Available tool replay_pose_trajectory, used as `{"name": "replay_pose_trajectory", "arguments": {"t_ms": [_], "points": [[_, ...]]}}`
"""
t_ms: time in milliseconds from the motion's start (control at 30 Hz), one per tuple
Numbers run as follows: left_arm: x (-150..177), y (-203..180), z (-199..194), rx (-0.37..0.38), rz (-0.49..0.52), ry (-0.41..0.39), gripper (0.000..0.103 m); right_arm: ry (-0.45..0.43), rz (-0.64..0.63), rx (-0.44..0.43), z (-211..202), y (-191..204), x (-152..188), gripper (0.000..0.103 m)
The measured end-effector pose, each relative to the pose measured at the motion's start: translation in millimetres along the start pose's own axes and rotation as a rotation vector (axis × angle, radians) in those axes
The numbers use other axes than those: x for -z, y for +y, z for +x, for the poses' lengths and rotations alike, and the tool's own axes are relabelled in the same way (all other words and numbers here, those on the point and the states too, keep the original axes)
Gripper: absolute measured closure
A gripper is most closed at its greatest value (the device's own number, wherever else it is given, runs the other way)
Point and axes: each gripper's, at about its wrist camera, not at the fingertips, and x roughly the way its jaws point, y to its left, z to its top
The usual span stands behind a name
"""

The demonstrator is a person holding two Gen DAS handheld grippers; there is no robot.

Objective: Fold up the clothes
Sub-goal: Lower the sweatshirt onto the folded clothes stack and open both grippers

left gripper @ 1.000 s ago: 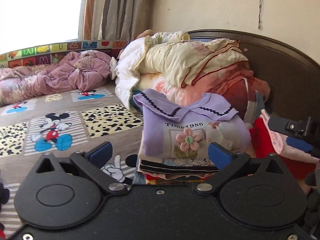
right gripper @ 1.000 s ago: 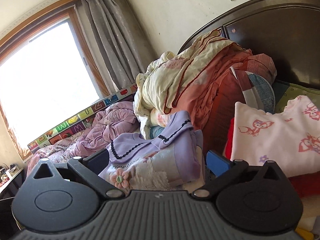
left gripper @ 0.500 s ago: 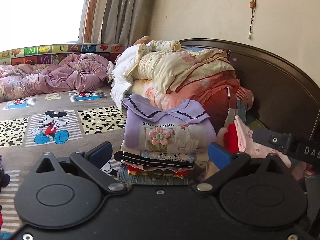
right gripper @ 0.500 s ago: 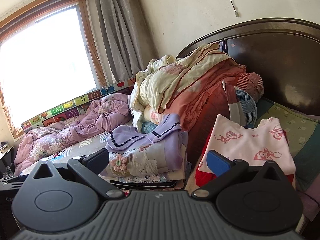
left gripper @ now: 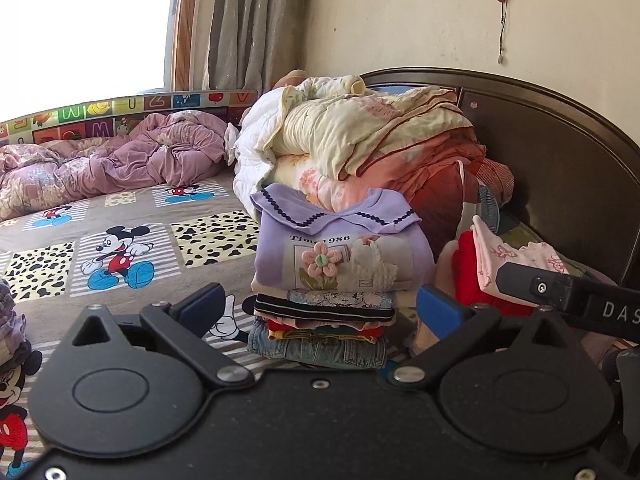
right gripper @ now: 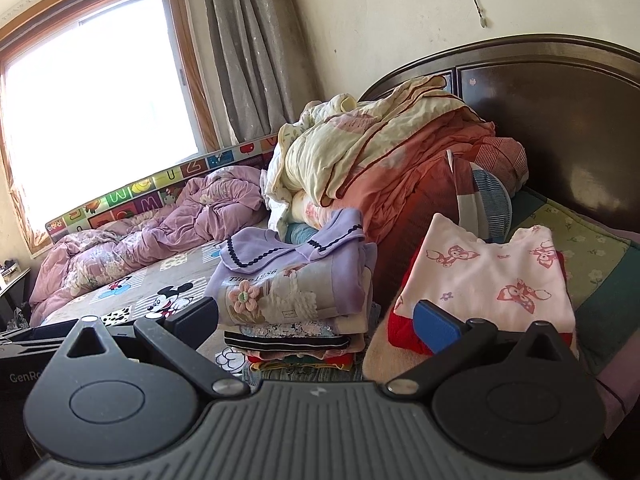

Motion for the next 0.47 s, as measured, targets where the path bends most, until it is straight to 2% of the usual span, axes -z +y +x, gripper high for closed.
{"name": "replay_pose_trajectory", "arguments": {"t_ms": [467], "points": [[2.9, 0.6, -6.6, -0.02, 0.008, -0.004, 0.0, 0.017, 0.009, -0.008, -3.5, 0.0, -1.3, 0.0]]}}
